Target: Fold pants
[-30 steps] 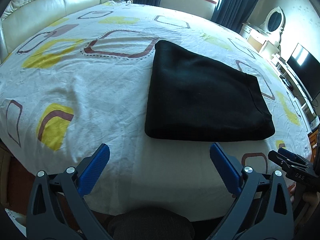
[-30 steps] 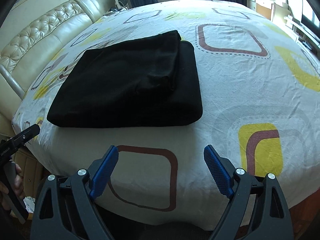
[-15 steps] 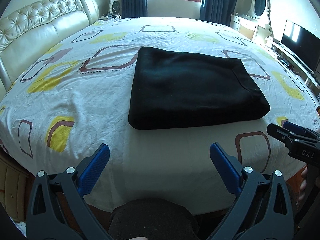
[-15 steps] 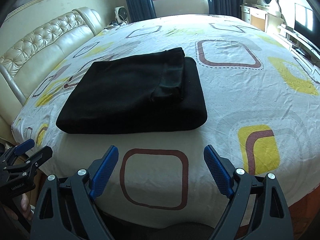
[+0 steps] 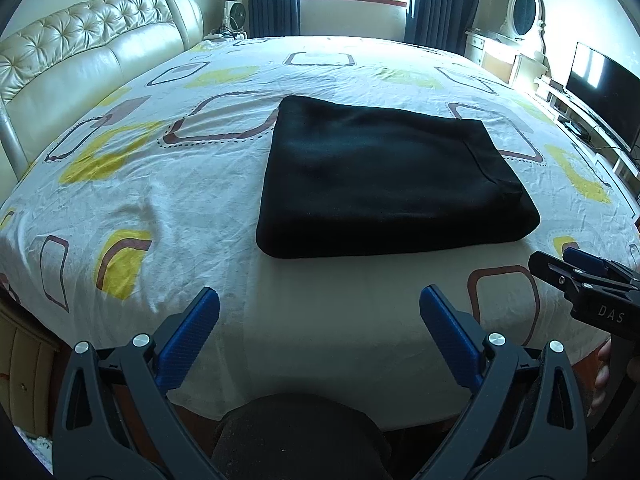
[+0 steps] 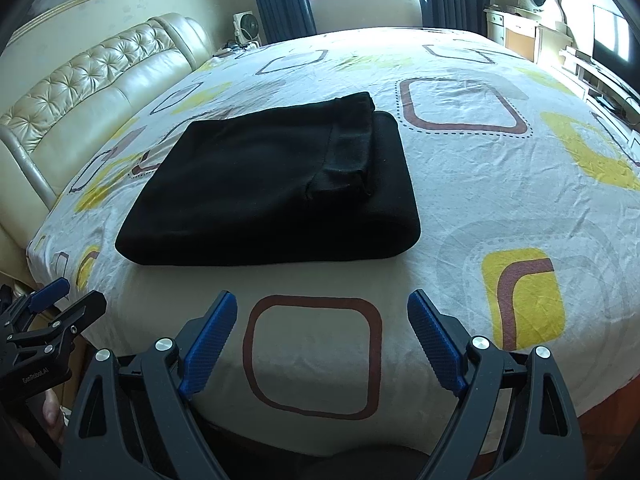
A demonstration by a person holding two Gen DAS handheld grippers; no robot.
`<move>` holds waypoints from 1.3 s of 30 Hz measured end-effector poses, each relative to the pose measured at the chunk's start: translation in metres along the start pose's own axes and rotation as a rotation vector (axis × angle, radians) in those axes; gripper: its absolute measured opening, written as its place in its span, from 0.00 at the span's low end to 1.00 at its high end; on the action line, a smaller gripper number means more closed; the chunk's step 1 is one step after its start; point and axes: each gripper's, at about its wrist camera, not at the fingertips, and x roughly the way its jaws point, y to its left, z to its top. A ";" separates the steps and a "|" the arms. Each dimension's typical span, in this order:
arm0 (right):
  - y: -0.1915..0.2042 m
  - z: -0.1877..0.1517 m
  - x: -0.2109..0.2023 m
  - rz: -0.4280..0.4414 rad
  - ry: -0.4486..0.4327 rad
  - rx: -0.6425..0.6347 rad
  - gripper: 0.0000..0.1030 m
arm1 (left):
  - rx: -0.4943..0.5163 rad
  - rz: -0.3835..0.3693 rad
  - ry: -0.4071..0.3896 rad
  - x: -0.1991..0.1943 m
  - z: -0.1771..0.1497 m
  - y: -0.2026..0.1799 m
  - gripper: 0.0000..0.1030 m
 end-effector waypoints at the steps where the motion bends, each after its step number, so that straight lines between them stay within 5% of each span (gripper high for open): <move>1: 0.000 0.000 0.000 0.001 0.001 0.002 0.84 | -0.001 0.001 -0.001 0.000 0.000 0.000 0.97; 39: 0.007 -0.007 0.007 0.020 0.038 -0.003 0.84 | -0.014 0.003 0.008 -0.002 0.000 -0.001 0.97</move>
